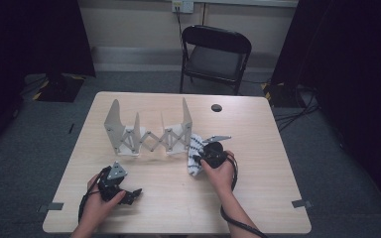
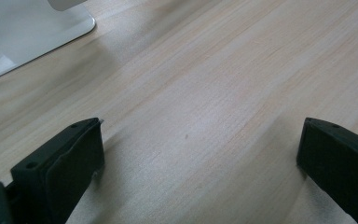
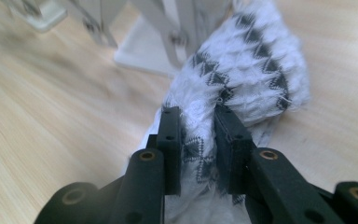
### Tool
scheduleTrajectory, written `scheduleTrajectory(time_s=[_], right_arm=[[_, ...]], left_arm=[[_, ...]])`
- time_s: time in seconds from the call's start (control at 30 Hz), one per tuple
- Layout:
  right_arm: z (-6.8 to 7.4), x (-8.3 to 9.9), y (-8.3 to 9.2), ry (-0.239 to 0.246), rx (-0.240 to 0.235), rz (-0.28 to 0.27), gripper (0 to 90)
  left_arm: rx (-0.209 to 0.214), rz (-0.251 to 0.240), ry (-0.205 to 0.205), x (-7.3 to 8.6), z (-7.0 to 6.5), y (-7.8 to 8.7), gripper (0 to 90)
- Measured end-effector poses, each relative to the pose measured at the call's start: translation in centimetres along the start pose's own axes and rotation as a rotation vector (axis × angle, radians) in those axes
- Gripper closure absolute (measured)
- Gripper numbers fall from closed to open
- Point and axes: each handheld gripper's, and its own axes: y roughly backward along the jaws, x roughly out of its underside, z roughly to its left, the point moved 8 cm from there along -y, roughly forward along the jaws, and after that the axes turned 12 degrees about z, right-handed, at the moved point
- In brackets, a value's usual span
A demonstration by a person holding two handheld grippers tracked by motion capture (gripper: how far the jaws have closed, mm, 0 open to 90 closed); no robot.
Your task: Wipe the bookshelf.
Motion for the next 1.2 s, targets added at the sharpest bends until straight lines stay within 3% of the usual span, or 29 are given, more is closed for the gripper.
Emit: scheduleTrajectory(time_s=[0.13,0.27,0.33,0.47,0.7,0.87,1.03,1.07,1.2], right_arm=[[0.2,1.1,-0.2,0.016,-0.015,0.008,69.5],[-0.1,2.1,0.2,0.0,-0.061,0.007,57.2],[-0.4,2.7,0.8,-0.007,-0.058,0.019,49.5],[-1.1,3.7,2.2,-0.003,-0.036,0.026,44.7],[-1.9,4.3,3.2,-0.003,0.0,0.021,44.2],[-0.8,2.6,3.9,0.03,-0.032,-0.032,40.9],[-0.1,2.0,3.0,0.045,-0.025,-0.019,40.4],[0.1,2.3,2.1,0.059,-0.018,0.006,45.8],[0.6,3.0,0.9,0.093,0.006,0.019,56.7]], left_arm=[[-0.004,-0.005,0.007,0.0,-0.1,0.0,0.1],[0.0,-0.003,0.011,0.1,-0.1,0.0,0.1],[-0.002,0.0,0.007,0.1,-0.1,0.1,0.1],[0.0,-0.001,0.007,0.1,-0.1,0.1,0.1],[-0.001,0.0,0.007,0.1,-0.1,0.1,0.1],[-0.002,0.001,0.001,0.2,-0.1,0.1,0.1],[0.001,0.0,0.006,0.1,-0.2,0.1,0.0],[0.002,0.0,0.006,0.1,-0.2,0.1,0.0],[0.001,0.001,0.004,0.1,-0.2,0.1,0.0]])
